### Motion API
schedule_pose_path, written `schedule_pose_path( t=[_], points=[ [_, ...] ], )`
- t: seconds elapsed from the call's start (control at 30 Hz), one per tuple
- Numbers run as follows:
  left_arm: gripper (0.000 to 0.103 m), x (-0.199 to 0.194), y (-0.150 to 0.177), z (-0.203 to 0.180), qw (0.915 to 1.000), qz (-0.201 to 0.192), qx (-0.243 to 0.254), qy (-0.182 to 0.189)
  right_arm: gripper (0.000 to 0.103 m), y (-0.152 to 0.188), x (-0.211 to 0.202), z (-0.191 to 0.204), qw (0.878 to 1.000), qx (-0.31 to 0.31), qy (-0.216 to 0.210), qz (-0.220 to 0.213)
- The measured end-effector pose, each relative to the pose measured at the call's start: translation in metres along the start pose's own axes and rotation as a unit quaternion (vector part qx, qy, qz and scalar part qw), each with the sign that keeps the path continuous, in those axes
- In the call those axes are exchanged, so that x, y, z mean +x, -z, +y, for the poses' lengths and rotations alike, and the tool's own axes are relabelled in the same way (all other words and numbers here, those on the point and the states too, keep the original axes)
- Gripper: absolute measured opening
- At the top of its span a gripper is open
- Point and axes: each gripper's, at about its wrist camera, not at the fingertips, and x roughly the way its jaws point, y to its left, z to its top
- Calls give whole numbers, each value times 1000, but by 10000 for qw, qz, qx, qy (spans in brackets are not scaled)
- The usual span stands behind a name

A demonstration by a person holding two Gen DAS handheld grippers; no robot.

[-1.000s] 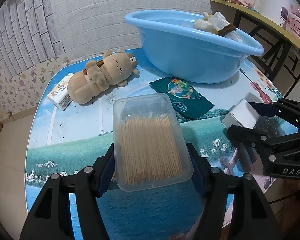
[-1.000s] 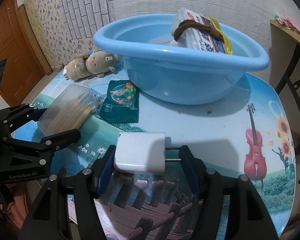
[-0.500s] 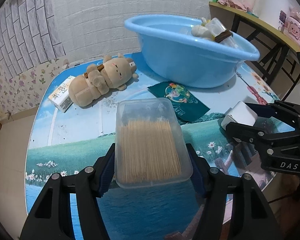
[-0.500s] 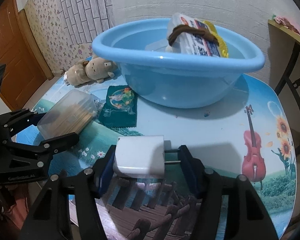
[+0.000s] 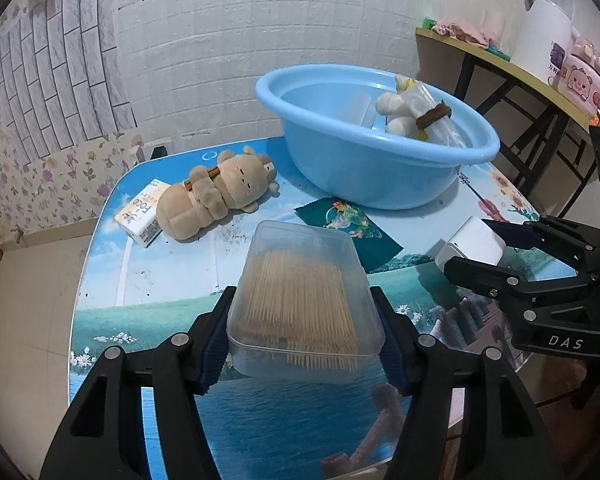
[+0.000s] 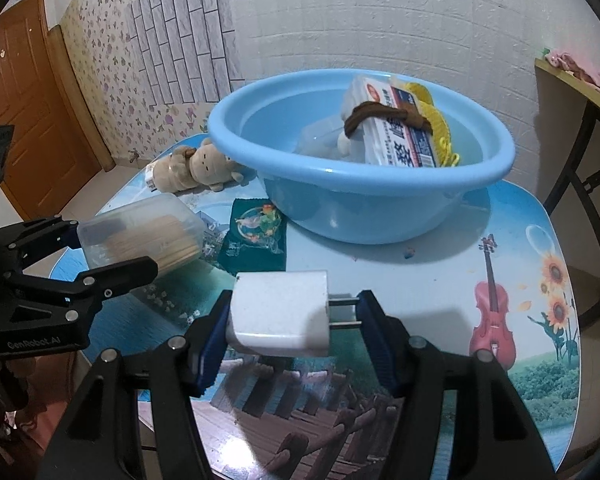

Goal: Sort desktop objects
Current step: 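Lift the toothpick box with the left gripper while the right lifts the charger plug, then carry the toothpick box and charger plug over the blue basin with both grippers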

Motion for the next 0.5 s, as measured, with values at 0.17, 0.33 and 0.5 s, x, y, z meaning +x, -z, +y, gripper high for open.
schedule_pose_path(
  t=[0.17, 0.33, 0.5],
  points=[
    [63, -9, -2, 0, 9999, -108, 9, -6, 60, 1, -4, 0, 10000, -6, -14, -65],
    [63, -17, -5, 1, 9998, -192, -8, -30, 60, -1, -9, 3, 9999, -29, -32, -124],
    [63, -29, -10, 3, 9994, -343, -29, -38, 60, -6, -20, 6, 9997, -62, -56, -237]
  ],
)
